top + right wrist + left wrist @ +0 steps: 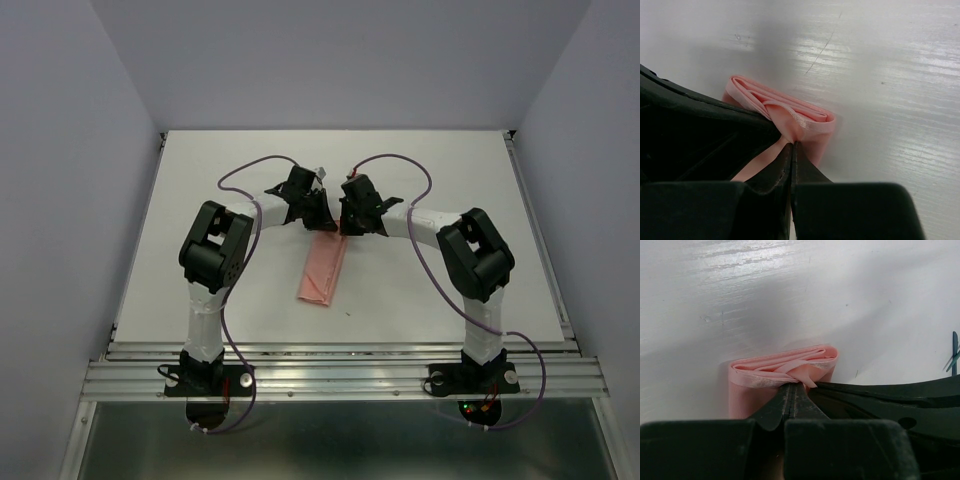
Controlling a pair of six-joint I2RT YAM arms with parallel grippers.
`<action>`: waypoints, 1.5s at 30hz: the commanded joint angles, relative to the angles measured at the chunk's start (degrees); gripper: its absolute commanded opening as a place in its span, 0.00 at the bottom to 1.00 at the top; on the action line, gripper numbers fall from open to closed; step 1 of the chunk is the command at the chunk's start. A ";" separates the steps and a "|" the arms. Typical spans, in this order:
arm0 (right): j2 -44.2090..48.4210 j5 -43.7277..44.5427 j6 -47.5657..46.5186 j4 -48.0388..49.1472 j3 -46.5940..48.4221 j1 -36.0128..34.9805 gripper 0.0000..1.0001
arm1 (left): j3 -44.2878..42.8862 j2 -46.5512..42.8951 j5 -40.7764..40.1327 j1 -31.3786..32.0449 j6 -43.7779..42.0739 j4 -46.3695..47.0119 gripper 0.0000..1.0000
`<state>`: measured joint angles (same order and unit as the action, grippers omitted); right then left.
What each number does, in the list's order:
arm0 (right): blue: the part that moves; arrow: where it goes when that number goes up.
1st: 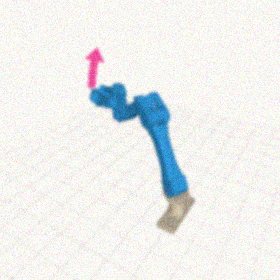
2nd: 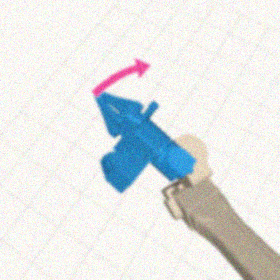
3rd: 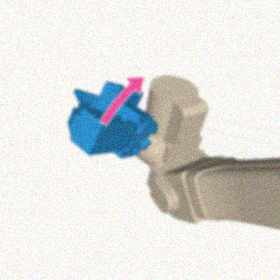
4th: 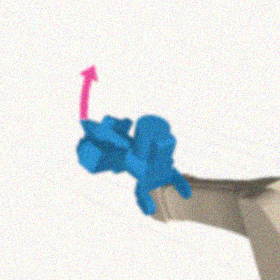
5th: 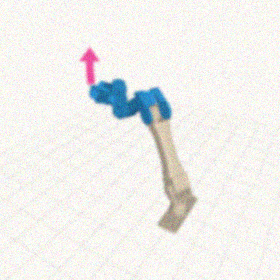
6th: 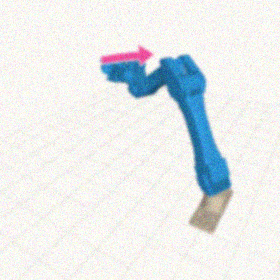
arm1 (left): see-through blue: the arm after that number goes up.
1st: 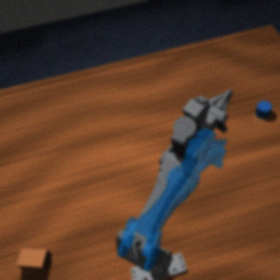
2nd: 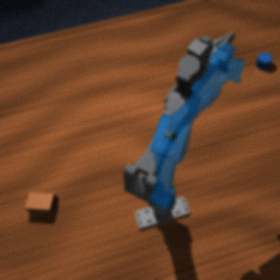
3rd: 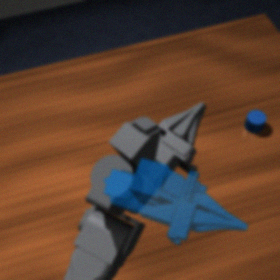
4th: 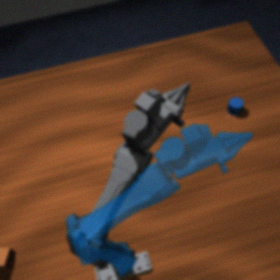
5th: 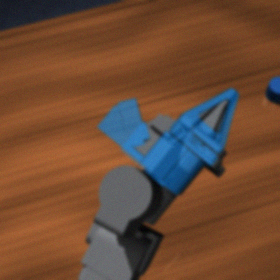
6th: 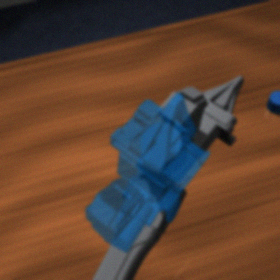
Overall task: Fold the napkin into a case and place the utensils inside
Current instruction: Smooth out the smaller rectangle-folded napkin at the center of the board.
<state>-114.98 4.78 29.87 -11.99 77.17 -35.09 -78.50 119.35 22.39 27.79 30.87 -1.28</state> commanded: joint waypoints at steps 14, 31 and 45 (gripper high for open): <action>5.20 -3.46 -0.34 -1.02 1.41 -0.94 0.01 | 0.01 -0.08 -0.33 0.33 0.68 0.84 0.00; -2.44 -5.30 1.42 -2.86 3.08 -0.94 0.01 | -0.87 -4.56 0.63 0.86 2.96 0.14 0.00; -1.39 -2.84 3.36 -0.23 0.88 -0.94 0.01 | -1.39 -14.75 -2.35 0.86 -1.60 -7.94 0.21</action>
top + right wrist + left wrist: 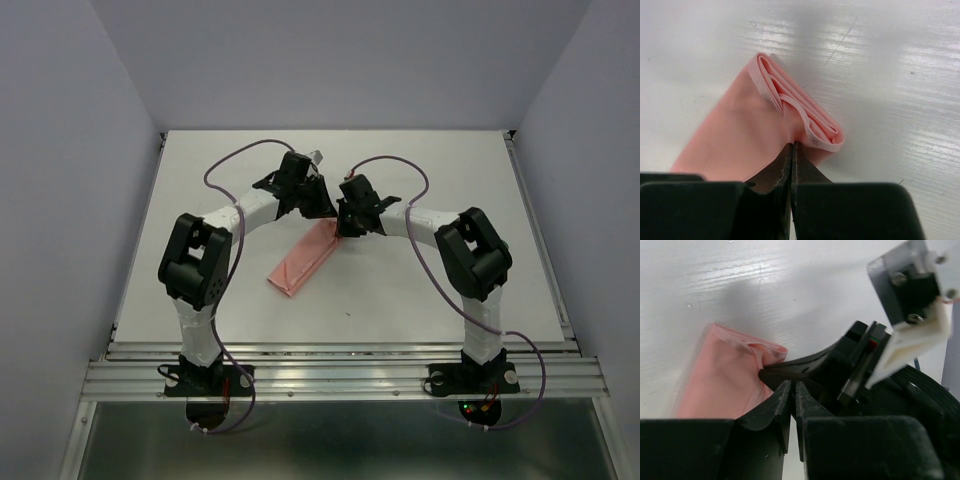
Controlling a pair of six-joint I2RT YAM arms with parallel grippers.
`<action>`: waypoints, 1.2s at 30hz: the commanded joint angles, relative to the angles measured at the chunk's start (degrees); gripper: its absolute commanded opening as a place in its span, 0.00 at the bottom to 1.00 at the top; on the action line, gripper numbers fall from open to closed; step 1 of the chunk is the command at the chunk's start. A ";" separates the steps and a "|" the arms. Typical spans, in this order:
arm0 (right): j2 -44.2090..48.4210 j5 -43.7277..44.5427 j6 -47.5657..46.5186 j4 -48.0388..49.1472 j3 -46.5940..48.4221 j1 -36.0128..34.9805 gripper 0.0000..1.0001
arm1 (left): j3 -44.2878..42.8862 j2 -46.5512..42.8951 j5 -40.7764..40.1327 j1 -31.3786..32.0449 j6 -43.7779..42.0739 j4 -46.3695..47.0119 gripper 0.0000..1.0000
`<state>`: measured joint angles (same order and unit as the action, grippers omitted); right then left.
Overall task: Fold the napkin into a case and place the utensils inside
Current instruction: Smooth out the smaller rectangle-folded napkin at the center of the board, then pick up the smaller rectangle-folded napkin from the center of the board.
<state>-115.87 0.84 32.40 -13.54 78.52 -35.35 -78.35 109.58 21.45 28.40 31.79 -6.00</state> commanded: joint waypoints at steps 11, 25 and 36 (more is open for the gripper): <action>3.28 0.04 0.12 1.32 0.93 -0.68 0.43 | -1.11 -10.43 -15.29 -1.51 -7.79 -12.44 0.21; 15.15 3.29 -0.76 0.36 -1.26 2.30 0.49 | 11.19 -25.45 -22.77 -0.55 -15.44 -12.29 0.22; 25.51 3.73 1.00 0.36 -13.91 12.93 0.53 | 14.01 -23.29 -37.95 13.67 -17.64 -15.26 0.36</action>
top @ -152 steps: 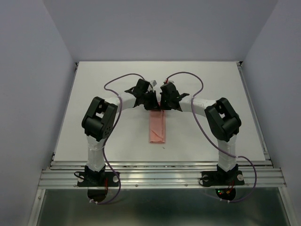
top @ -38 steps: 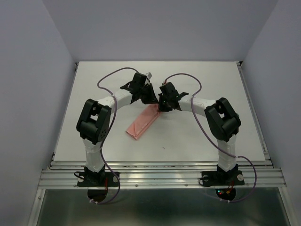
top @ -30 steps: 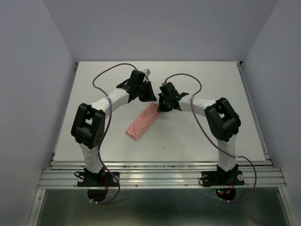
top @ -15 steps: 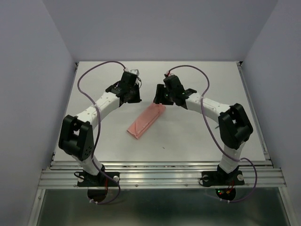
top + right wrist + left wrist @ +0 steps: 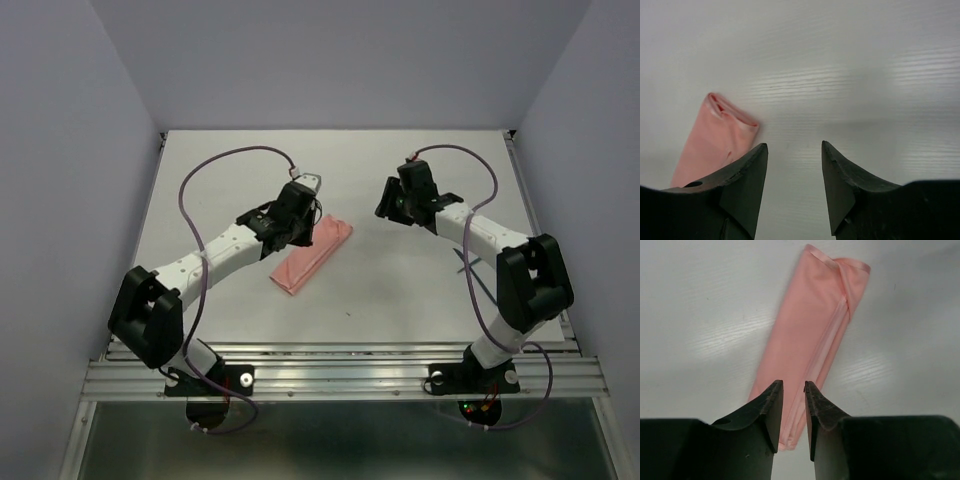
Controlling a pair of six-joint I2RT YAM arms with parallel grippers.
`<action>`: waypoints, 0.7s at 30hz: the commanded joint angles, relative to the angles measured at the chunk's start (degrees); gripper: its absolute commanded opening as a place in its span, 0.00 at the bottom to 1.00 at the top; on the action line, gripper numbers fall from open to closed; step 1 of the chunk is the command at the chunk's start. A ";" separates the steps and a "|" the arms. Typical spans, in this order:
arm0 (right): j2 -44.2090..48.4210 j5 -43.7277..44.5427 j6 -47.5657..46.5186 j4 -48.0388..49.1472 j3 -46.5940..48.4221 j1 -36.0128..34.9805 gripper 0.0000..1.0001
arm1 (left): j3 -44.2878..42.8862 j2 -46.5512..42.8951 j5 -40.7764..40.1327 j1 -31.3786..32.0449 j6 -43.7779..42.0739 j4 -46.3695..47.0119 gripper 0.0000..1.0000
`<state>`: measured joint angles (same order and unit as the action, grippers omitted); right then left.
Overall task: Fold the napkin into a case and place the utensils inside
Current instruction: Pick up the smaller rectangle-folded napkin from the center of the board.
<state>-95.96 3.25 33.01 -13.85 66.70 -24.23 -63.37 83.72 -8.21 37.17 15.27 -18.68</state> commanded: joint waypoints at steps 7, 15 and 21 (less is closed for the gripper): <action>8.16 1.15 0.29 0.66 -7.10 1.82 0.54 | -2.10 9.86 -15.68 11.69 -2.52 -4.43 0.72; 7.63 0.53 0.30 0.66 -8.16 1.82 0.54 | -4.39 16.38 -20.70 14.77 -3.40 -6.90 0.77; 7.02 0.18 -0.14 0.66 -7.63 1.82 0.54 | -4.21 19.63 -21.85 15.22 -2.79 -6.02 0.63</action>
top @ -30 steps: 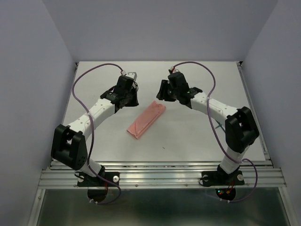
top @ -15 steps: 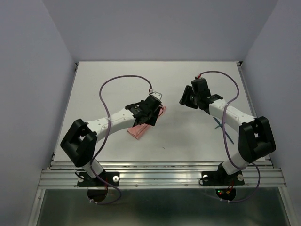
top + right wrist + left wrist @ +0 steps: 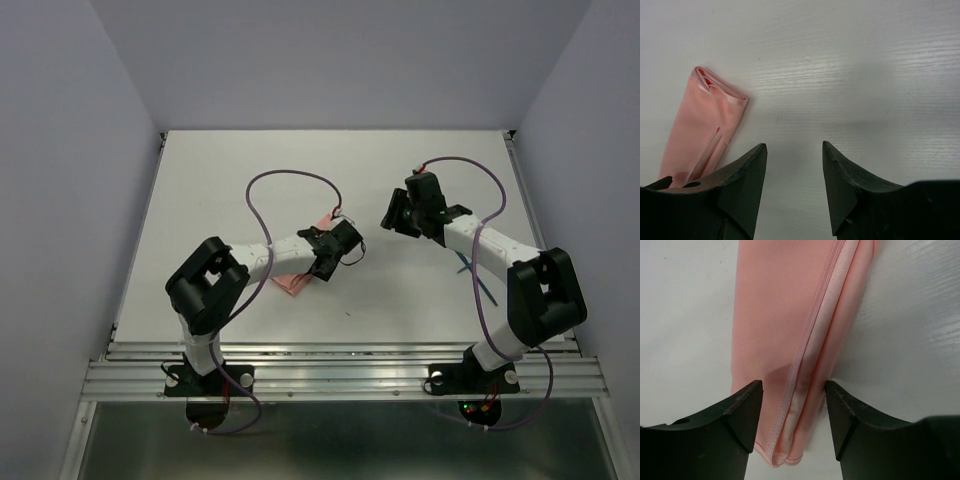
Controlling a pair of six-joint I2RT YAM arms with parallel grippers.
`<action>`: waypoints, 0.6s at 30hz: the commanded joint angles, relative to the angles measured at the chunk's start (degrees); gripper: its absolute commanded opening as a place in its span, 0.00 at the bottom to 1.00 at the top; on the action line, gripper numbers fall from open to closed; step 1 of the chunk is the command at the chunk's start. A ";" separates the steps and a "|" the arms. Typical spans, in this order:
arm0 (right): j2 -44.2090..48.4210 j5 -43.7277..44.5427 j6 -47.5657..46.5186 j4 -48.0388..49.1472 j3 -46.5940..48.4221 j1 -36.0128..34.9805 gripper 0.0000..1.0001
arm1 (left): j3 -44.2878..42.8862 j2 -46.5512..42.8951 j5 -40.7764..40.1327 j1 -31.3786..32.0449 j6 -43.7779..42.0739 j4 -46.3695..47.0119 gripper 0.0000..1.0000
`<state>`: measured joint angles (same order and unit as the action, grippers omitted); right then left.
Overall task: Fold the napkin into a case and place the utensils inside
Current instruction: Pick up the smaller rectangle-folded napkin from the center of the board.
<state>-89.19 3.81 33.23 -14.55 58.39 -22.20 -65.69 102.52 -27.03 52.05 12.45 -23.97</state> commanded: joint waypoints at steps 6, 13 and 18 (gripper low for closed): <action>0.15 -0.39 -0.36 1.36 0.41 -0.22 0.54 | -1.63 4.44 -2.60 0.33 0.65 0.06 0.53; 1.03 0.58 -0.45 1.36 0.06 -0.22 0.54 | -1.54 6.02 0.13 0.24 1.35 0.94 0.14; 1.38 1.02 -0.36 1.27 0.06 -0.22 0.54 | -3.47 5.94 1.79 0.24 0.83 1.29 0.00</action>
<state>-89.27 3.68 33.21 -14.55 58.39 -22.20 -66.92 107.55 -27.90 52.10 12.75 -22.50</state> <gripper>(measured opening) 0.537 0.028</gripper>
